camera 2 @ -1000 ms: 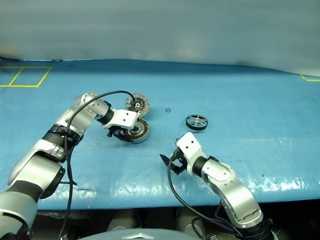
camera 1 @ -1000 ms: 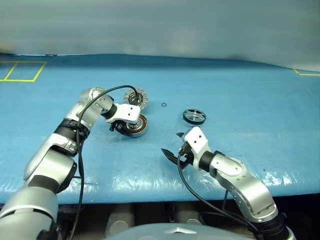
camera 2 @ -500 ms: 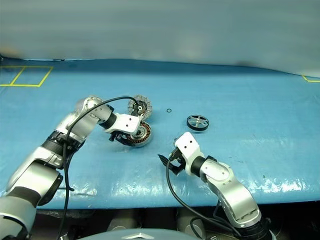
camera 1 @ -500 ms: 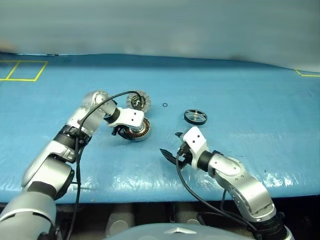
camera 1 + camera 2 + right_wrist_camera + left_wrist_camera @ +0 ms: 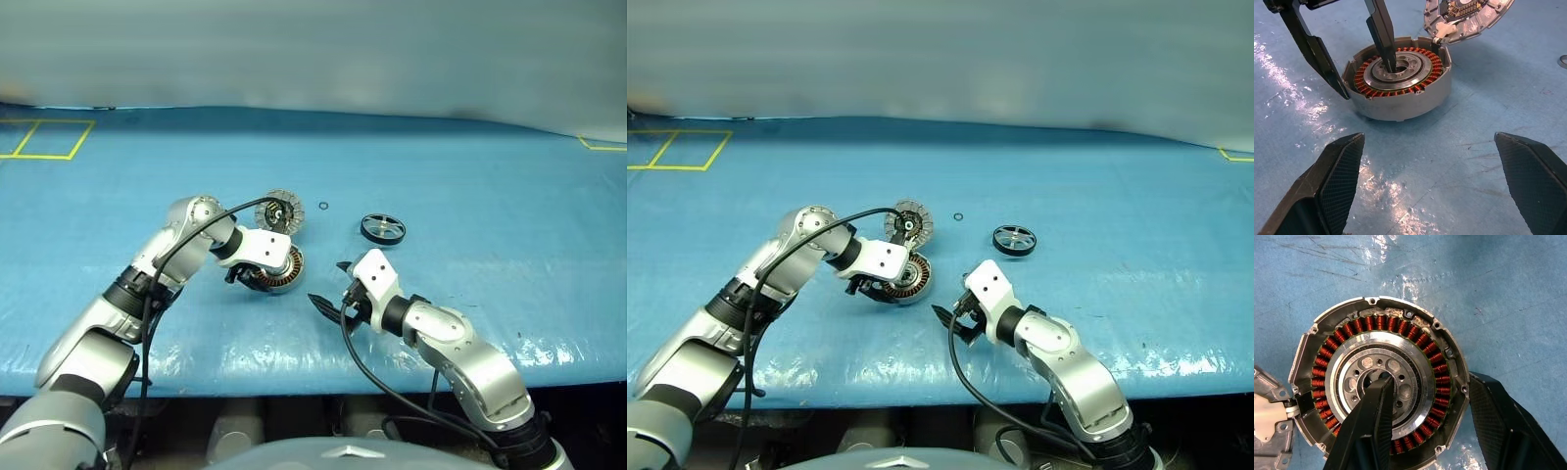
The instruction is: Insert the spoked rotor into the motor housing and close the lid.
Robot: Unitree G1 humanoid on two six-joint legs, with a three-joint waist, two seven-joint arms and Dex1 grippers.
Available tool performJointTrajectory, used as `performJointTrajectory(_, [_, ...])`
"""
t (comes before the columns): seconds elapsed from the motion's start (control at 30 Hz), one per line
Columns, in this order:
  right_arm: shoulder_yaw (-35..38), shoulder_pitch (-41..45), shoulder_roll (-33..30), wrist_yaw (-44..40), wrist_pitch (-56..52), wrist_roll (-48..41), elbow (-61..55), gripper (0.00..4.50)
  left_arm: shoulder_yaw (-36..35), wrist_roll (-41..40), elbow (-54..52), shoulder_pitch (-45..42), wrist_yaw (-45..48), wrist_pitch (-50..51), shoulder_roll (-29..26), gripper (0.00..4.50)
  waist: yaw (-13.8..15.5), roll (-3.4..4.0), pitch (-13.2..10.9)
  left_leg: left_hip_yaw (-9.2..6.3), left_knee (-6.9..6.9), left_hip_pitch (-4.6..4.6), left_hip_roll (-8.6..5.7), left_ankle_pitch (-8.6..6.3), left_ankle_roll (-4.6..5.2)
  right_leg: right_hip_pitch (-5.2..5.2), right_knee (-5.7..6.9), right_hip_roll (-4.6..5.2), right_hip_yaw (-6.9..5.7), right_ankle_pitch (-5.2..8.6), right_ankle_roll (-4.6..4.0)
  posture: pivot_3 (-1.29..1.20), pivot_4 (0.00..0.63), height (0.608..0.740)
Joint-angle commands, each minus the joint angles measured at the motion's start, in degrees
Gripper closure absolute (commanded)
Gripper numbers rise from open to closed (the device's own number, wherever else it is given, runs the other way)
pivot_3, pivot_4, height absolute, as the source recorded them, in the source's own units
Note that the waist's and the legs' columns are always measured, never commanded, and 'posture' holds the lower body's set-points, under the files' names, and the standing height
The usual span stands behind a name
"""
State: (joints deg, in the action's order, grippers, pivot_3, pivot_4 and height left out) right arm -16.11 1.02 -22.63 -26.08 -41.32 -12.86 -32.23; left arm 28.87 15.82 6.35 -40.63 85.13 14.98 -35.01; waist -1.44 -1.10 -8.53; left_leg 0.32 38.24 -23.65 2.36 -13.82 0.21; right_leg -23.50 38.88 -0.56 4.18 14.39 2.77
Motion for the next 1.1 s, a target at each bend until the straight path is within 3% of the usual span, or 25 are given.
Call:
performJointTrajectory(0.03, [0.30,0.64,0.11,-0.09,0.74,-0.19,-1.21,0.00,2.22,-0.32,-1.22,1.21,0.92,1.05,0.10,2.48,-0.01,0.00,0.01,0.00,0.00,0.00,0.00,0.00,0.00,0.00,0.00,0.00,0.00,0.00,0.00,0.00,0.150,0.740])
performJointTrajectory(0.07, [0.32,0.61,0.14,-0.05,0.73,-0.18,-1.21,0.00,2.18,-0.39,-1.44,1.15,0.94,1.15,0.01,2.48,-0.01,0.01,0.01,0.00,0.00,0.01,0.00,0.00,0.00,0.00,0.00,0.00,0.00,0.00,0.00,0.00,0.150,0.740])
performJointTrajectory(0.1, [0.32,0.59,0.17,0.00,0.72,-0.14,-1.22,0.00,2.00,-0.47,-1.71,1.05,0.67,1.38,0.01,1.75,-0.01,0.01,0.01,0.00,0.00,0.01,0.00,0.00,0.00,0.00,0.00,0.00,0.00,0.00,0.00,0.00,0.150,0.740])
performJointTrajectory(0.27, [0.38,0.34,0.30,0.11,0.83,-0.14,-1.31,0.00,0.98,-1.73,-5.41,0.78,0.48,2.74,-0.61,0.14,-0.08,0.01,0.00,-0.01,0.00,-0.03,0.03,0.00,0.00,-0.04,0.00,-0.03,-0.01,0.00,0.00,0.00,0.150,0.740])
performJointTrajectory(0.3, [0.37,0.33,0.34,0.12,0.87,-0.15,-1.30,0.00,0.79,-2.02,-6.21,0.71,0.66,3.01,-0.91,0.04,-0.09,0.01,0.00,-0.01,0.00,-0.03,0.03,0.00,0.00,-0.04,0.01,-0.03,-0.01,0.00,0.00,0.00,0.150,0.740])
performJointTrajectory(0.57, [0.35,0.54,0.55,-0.10,0.89,-0.28,-0.98,0.00,-1.47,-4.04,-13.45,0.09,1.78,3.59,-5.56,0.04,-0.12,0.01,-0.02,-0.02,-0.02,-0.06,0.03,0.00,0.00,-0.08,0.01,-0.03,-0.01,0.01,-0.02,0.00,0.150,0.740])
performJointTrajectory(0.77, [0.90,1.12,0.28,-0.37,0.95,-0.25,-0.74,0.00,-7.57,-9.89,-19.23,2.21,-0.94,6.62,-7.32,0.04,-0.12,0.00,-0.02,-0.02,-0.01,-0.06,0.04,0.00,0.00,-0.08,0.01,-0.02,-0.01,0.02,-0.02,0.00,0.150,0.740])
performJointTrajectory(0.97, [2.47,5.05,-2.56,-1.27,0.36,0.50,-1.53,0.00,-19.24,-18.10,-26.17,15.06,-10.06,13.48,-6.83,0.04,-0.85,0.03,-0.04,-0.01,-0.04,-0.03,0.10,0.00,0.00,-0.12,0.02,-0.03,0.02,0.02,-0.02,0.00,0.150,0.740])
performJointTrajectory(1.1, [2.07,12.64,-5.20,0.61,-1.49,5.05,3.25,0.00,-26.46,-24.79,-32.58,28.11,-17.36,14.13,-2.71,0.04,-0.93,0.02,-0.06,-0.03,-0.03,0.00,0.13,0.01,-0.01,-0.12,0.06,-0.01,0.01,0.01,-0.02,0.00,0.150,0.740])
